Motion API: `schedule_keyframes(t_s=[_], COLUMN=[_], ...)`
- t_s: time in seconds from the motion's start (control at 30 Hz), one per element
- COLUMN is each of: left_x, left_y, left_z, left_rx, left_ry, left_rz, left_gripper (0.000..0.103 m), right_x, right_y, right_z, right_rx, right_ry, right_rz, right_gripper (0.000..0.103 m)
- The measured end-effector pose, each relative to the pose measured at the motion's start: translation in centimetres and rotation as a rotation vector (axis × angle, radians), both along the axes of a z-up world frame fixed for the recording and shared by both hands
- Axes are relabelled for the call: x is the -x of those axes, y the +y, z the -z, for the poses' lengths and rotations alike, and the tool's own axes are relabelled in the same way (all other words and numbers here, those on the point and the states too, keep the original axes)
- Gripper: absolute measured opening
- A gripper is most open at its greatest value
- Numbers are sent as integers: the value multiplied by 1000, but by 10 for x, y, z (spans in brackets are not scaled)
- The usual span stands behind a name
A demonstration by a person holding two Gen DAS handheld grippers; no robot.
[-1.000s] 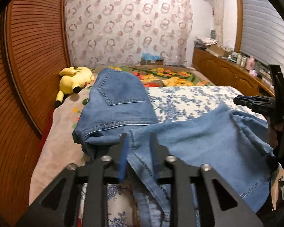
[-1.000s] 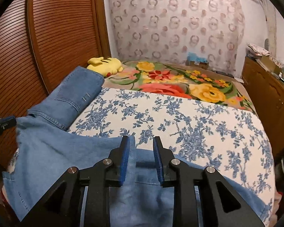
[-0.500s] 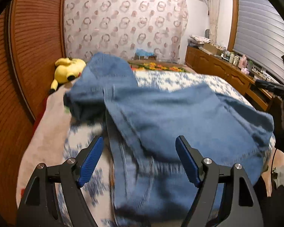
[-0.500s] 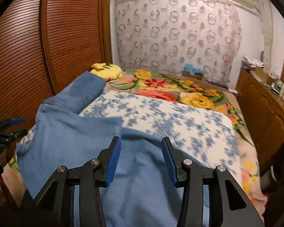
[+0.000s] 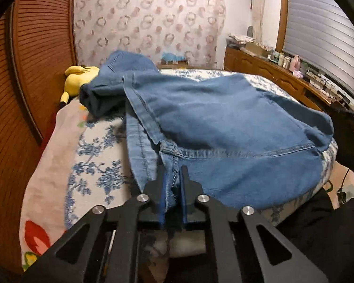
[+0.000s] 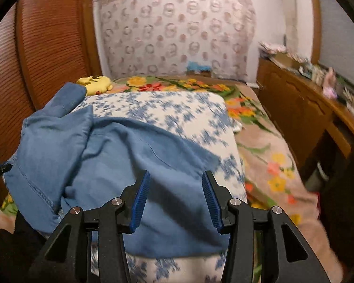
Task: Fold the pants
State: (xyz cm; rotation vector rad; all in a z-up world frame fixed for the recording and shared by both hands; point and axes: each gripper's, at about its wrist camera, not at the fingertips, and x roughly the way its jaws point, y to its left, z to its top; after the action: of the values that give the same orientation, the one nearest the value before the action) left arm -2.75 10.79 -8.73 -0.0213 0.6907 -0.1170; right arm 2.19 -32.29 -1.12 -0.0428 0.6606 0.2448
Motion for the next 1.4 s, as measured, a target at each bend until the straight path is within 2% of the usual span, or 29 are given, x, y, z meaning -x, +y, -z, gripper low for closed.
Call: schedule_keyframes(t_s=[0.1,0.2,0.3,0.4,0.47,0.5,0.53,0.57,0.6,0.8,1.03,1.4], left_x=[10,10,7,5,4,2,1,-1,-3,-12,-19,-25], left_y=[6,12,8,3,1,0,-1,-3,-4,-21,-43,-61], left_z=[-11,-12,-11,-14,-18,-20,-21,-22,-24,-27,-21,-18], left_rx=[-13,-2,-11,-7,2,8,10,9,10,22,27,12], left_ry=[-28,-9,-11,-32,-45,-51,-52,-53,-58,-66,-49,-35], left_rz=[-26,-35,-40,-45,-39,-33,-29,-28,-30,-1,25,29], left_gripper=[10,11,16,28,49,53,64,80,83,83,83,83], right_x=[10,12,14,24,28,29,30,30,28,16,9,8], right_y=[-7,-23,-37,-44,-49,-50,-50,-49,-49,-50,-56,-48], right_z=[1,-4,-6,-4,-4,-3,-2,-1,1,16,26,30], right_rx=[34,9,-19,-11,-13,-19,-20,-19,-19,-3,-51,-29], right_ry=[20,25,29,31,35,38,41,43,45,68,101,91], right_rz=[26,65,102,126,132,131,129,127,124,112,114,98], right_gripper=[48,48,48,48,48,48,48,48,48,48,48,48])
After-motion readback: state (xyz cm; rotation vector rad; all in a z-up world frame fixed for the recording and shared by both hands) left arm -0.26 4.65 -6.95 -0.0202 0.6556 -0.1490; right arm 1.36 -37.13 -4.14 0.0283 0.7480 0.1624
